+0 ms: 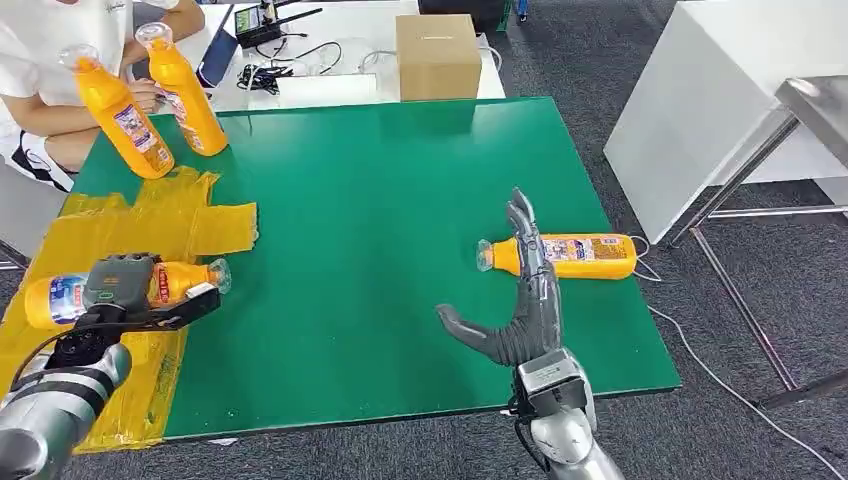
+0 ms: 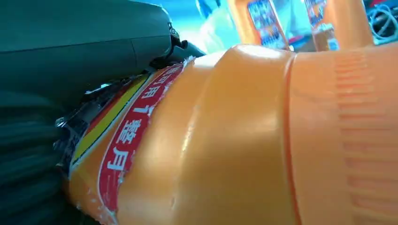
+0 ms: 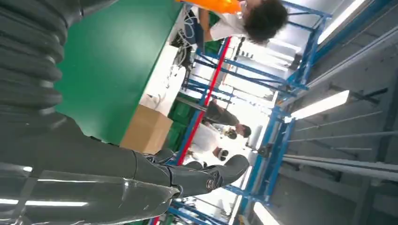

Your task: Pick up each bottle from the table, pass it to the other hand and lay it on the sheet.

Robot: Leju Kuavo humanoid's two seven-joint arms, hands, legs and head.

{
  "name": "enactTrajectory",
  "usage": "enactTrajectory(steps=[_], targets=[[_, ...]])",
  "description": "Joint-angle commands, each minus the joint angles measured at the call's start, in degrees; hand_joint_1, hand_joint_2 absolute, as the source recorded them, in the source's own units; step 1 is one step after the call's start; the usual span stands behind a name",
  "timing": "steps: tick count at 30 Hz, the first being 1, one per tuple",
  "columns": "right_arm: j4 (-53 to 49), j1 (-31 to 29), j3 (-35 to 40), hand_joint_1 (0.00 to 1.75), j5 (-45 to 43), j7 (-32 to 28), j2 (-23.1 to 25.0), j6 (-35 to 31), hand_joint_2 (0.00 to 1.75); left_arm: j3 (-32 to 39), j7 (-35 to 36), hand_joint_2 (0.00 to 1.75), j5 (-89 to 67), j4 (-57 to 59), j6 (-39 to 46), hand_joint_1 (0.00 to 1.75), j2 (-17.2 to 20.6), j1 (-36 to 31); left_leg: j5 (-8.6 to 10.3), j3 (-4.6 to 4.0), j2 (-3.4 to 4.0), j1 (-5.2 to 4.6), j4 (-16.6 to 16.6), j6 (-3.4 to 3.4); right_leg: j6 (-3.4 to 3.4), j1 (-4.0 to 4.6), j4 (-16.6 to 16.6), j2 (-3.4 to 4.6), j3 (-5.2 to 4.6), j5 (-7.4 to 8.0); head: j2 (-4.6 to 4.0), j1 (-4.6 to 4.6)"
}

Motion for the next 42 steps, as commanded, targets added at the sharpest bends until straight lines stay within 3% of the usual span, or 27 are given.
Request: enactTrajectory(steps=[1,4,5,6,7,15,16,18,22,32,33,35,42], targets=[[5.8,-1.4,-1.8,0.00,-0.9,0.6,0.2,-0.5,1.75,5.1,-3.5,1.75,4.1,5.2,-0.6,1.75,-4.4,-0.2,-0.12,0.40,0.00,0.03,-0.1,-0.06,0.02,0.03,-0.1,-0.08,0.43,-0.11,0.00,0.02],[6.9,-1.7,-1.5,0.00,-0.9,0.7,0.4,-0.5,1.75,7.8,-6.5,1.75,7.7,5.2,-1.0,1.75,-7.1,1.3,-0.09,0.43,-0.02,-0.03,-0.1,-0.05,0.02,-0.01,-0.1,-0.09,0.46,-0.09,0.00,0.00],[7.3,-1.8,-1.4,0.00,-0.9,0.8,0.5,-0.5,1.75,8.5,-7.3,1.75,8.6,5.2,-1.4,0.98,-7.8,1.7,-0.04,0.31,-0.06,-0.03,-0.1,-0.03,0.03,-0.02,-0.1,-0.11,0.35,-0.06,0.00,0.00],[7.7,-2.0,-1.3,0.00,-0.9,0.9,0.6,-0.4,1.75,9.1,-8.2,1.75,9.7,5.1,-1.8,0.33,-8.4,2.0,-0.10,0.50,-0.06,-0.02,-0.1,-0.05,0.03,0.00,-0.2,-0.14,0.54,-0.11,0.00,0.00],[7.9,-2.1,-1.2,0.00,-0.9,0.9,0.7,-0.5,1.75,10.0,-9.3,1.75,11.1,5.1,-2.6,0.14,-8.9,2.2,-0.08,0.40,-0.05,-0.04,-0.1,-0.03,0.03,-0.03,-0.1,-0.12,0.44,-0.08,0.00,0.00],[7.9,-2.1,-1.2,0.00,-0.9,0.9,0.7,-0.5,1.75,10.0,-9.4,1.75,11.2,5.1,-2.8,0.14,-8.8,2.1,-0.03,0.21,-0.15,-0.03,-0.1,-0.02,0.02,0.00,-0.1,-0.20,0.28,-0.01,0.00,0.00],[7.8,-2.1,-1.1,0.00,-0.9,0.9,0.6,-0.4,1.75,10.5,-10.3,1.75,12.0,5.1,-4.0,0.00,-8.9,2.1,-0.09,0.38,-0.11,-0.04,-0.1,-0.05,0.02,0.00,-0.1,-0.18,0.43,-0.05,0.00,0.02],[8.1,-2.3,-1.0,0.00,-1.0,0.9,0.6,0.1,1.75,11.9,-13.5,1.75,14.9,5.0,-8.1,0.00,-9.6,2.2,-0.05,0.28,-0.13,-0.03,-0.1,-0.03,0.01,0.00,-0.1,-0.18,0.35,-0.02,0.00,0.02],[8.5,-2.5,-1.0,0.00,-1.1,0.9,0.7,0.3,1.75,11.0,-12.9,1.75,14.0,5.2,-8.6,0.00,-9.7,2.3,-0.06,0.40,-0.15,-0.05,-0.1,-0.05,0.01,-0.01,-0.1,-0.21,0.45,-0.05,0.00,0.00],[10.8,-3.8,-3.4,0.00,-4.0,-0.2,1.4,3.1,1.75,8.0,-7.8,1.75,13.3,7.6,-23.4,0.00,-9.5,2.4,-0.03,0.84,-0.21,-0.06,-0.2,-0.06,0.03,-0.02,-0.2,-0.27,0.92,-0.05,0.00,0.00],[11.0,-3.9,-3.9,0.00,-4.1,-0.2,1.6,3.0,1.75,8.1,-7.2,0.00,13.5,7.7,-24.4,0.00,-9.6,2.4,-0.01,0.88,-0.25,-0.08,-0.2,-0.04,0.02,-0.03,-0.1,-0.28,0.98,-0.05,0.00,0.00],[11.0,-3.9,-4.0,0.00,-4.1,-0.2,1.5,3.0,1.75,8.2,-7.2,0.00,13.5,7.7,-24.3,0.00,-9.6,2.5,0.01,1.03,-0.52,-0.09,-0.2,-0.05,0.14,-0.04,-0.1,-0.51,1.17,-0.15,0.00,0.00],[11.0,-3.9,-4.0,0.00,-4.1,-0.2,1.5,3.0,1.75,8.2,-7.2,0.00,13.5,7.7,-24.3,0.00,-9.6,2.5,-0.03,1.33,-0.43,-0.11,-0.2,-0.08,0.06,-0.05,-0.2,-0.44,1.42,-0.18,0.00,-0.02]])
